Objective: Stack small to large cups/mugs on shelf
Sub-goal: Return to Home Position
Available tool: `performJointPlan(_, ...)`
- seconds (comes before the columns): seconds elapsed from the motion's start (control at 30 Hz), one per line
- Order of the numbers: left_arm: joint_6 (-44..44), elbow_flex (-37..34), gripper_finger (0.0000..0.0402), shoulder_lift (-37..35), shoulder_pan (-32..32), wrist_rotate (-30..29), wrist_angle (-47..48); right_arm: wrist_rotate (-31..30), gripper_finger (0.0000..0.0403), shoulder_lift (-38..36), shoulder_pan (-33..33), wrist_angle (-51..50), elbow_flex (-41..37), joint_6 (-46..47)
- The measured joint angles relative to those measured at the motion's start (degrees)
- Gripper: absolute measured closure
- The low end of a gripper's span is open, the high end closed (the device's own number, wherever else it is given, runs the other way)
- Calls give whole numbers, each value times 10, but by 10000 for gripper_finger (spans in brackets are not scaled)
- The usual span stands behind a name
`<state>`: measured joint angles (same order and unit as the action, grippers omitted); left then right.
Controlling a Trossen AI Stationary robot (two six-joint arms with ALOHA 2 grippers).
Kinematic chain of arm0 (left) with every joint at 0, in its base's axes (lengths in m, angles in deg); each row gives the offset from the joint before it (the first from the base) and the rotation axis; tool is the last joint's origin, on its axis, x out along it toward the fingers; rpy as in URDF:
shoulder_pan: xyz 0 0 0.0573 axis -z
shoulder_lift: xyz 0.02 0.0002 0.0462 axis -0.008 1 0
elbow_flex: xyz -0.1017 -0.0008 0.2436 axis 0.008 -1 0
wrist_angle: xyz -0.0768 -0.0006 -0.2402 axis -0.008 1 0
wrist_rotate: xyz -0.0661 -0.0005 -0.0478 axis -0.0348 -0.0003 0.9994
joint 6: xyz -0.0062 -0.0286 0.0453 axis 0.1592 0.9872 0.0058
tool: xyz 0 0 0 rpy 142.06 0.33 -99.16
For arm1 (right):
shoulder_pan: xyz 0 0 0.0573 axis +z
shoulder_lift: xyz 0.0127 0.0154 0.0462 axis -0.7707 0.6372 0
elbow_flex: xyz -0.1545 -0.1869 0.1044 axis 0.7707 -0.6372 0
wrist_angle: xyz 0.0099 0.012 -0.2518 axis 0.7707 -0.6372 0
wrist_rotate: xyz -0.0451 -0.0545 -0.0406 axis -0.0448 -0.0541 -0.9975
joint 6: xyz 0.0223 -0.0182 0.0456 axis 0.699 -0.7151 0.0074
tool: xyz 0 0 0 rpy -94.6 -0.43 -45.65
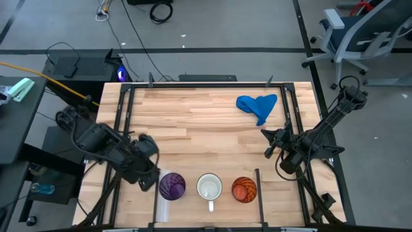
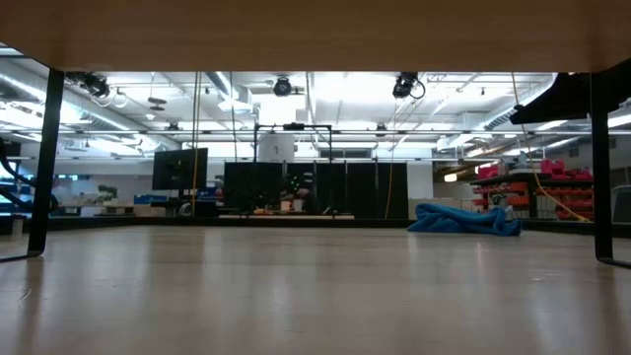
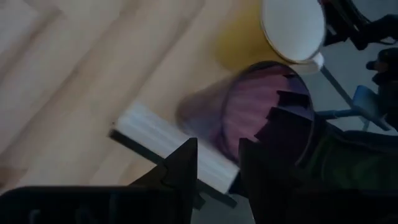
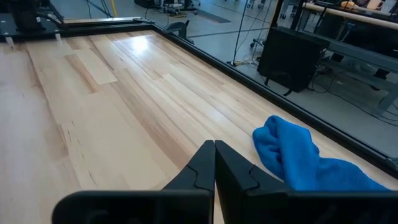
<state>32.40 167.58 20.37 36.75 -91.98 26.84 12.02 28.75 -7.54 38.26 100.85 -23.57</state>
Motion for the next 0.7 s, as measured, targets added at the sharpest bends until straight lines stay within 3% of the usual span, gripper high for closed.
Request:
performJointPlan(0.2,-7,-2,285,-39,3,-87,68,5,391,0,0,0,0,0)
performJointPlan(0.7,-327,-6,309,-91,0,-454,67,12,391,0,0,0,0,0)
